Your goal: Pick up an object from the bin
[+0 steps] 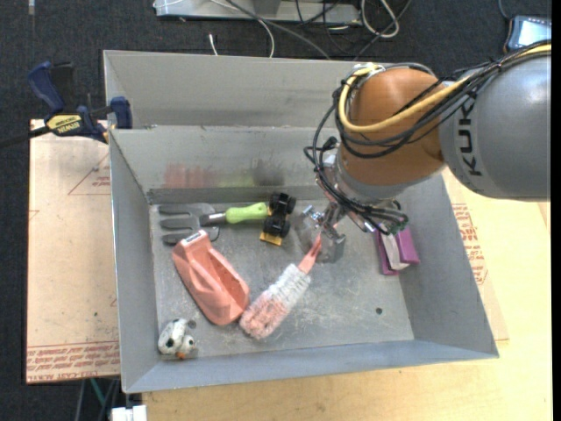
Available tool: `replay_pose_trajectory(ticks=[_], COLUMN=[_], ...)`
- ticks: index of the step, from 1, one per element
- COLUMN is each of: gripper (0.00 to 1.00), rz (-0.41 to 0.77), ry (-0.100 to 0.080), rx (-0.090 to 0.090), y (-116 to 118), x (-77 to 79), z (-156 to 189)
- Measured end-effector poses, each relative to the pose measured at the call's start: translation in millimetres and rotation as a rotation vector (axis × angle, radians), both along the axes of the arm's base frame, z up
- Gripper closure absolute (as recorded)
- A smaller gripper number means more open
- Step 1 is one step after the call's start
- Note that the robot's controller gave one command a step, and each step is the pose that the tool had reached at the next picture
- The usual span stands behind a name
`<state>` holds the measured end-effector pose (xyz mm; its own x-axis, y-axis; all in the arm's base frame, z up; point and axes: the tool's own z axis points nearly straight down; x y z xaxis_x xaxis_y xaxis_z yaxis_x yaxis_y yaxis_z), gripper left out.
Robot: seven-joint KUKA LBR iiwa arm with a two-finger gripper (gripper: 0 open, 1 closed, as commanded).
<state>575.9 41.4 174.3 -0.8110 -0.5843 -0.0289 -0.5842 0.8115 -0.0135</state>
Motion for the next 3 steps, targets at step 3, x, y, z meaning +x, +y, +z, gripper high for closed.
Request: replay_pose_trajectory(ticks=[3], gripper=[1.00], rz=[0.117], ry=[0.012], rx=[0.004], y=[50], x=[16.3], z=[-82])
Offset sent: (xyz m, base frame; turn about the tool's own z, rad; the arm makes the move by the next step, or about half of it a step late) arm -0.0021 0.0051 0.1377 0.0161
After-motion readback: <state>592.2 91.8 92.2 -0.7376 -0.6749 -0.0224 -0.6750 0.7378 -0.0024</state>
